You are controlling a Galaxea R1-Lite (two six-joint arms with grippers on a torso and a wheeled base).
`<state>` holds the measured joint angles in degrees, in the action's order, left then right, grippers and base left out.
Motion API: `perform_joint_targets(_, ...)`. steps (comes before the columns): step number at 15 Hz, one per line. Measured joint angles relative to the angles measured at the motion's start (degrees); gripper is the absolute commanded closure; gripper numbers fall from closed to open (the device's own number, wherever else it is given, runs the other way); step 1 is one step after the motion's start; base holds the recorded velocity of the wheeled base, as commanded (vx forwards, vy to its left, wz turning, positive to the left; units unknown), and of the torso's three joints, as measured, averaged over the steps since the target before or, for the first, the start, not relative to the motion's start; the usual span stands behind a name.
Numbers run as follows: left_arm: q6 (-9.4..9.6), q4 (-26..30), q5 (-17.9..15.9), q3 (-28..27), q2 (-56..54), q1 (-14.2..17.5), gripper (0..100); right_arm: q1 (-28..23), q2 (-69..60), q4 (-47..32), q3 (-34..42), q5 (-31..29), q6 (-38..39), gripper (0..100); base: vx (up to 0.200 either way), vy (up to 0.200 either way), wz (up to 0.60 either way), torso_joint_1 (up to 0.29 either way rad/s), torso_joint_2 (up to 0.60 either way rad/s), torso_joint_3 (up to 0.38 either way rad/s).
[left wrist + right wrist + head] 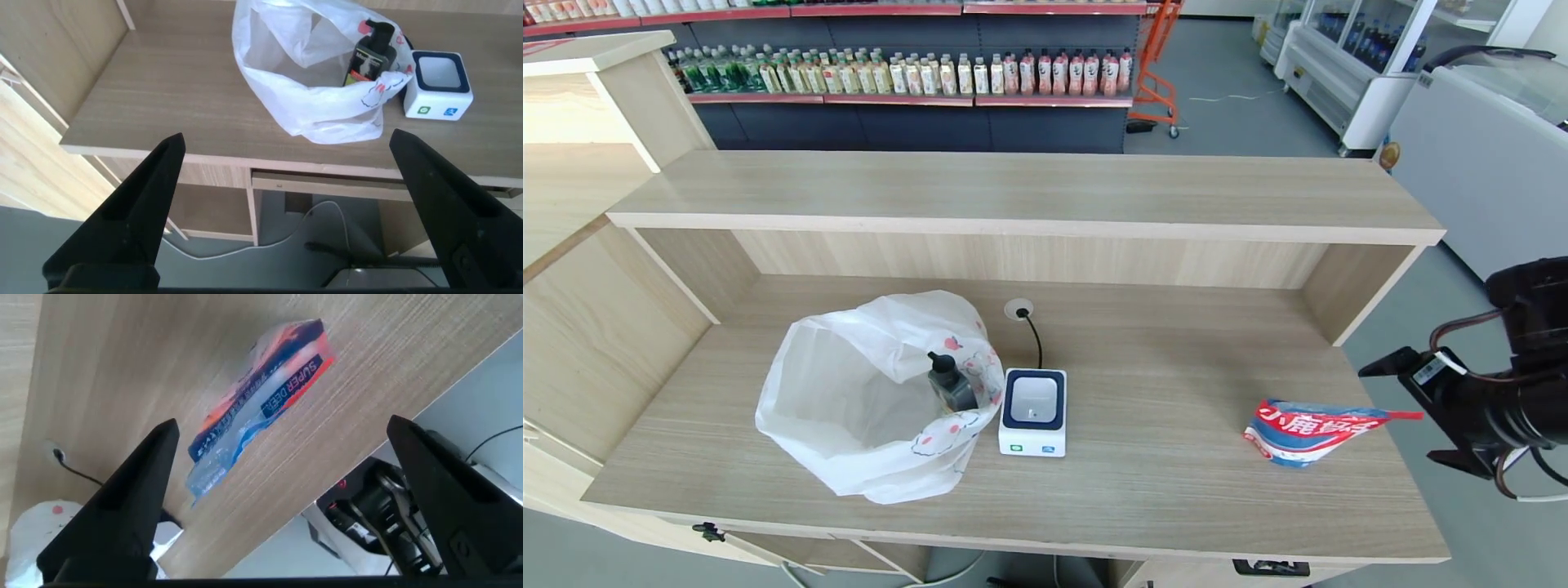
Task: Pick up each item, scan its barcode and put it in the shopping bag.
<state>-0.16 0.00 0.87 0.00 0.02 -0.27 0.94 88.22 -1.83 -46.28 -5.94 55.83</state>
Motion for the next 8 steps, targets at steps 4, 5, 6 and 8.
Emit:
perform_joint_targets(4,0.02,0.00,0.00,0.00,0.00,0.00,0,1.82,7.67,5.99,-0.44,0.04,-0.30,0,0.000,0.000,0.00,0.000,0.00,0.000)
perform_joint_targets(5,0.00,0.00,0.00,0.00,0.00,0.00,0,2.22,9.24,6.23,-0.55,0.04,-0.28,0,0.000,0.000,0.00,0.000,0.00,0.000)
perform_joint_targets(6,0.02,0.00,0.00,0.00,0.00,0.00,0,2.61,10.78,7.18,-0.68,0.04,-0.30,0,0.000,0.000,0.00,0.000,0.00,0.000)
perform_joint_targets(8,0.00,0.00,0.00,0.00,0.00,0.00,0,3.05,13.85,10.19,-0.88,-0.13,-1.15,0,0.000,0.000,0.00,0.000,0.00,0.000)
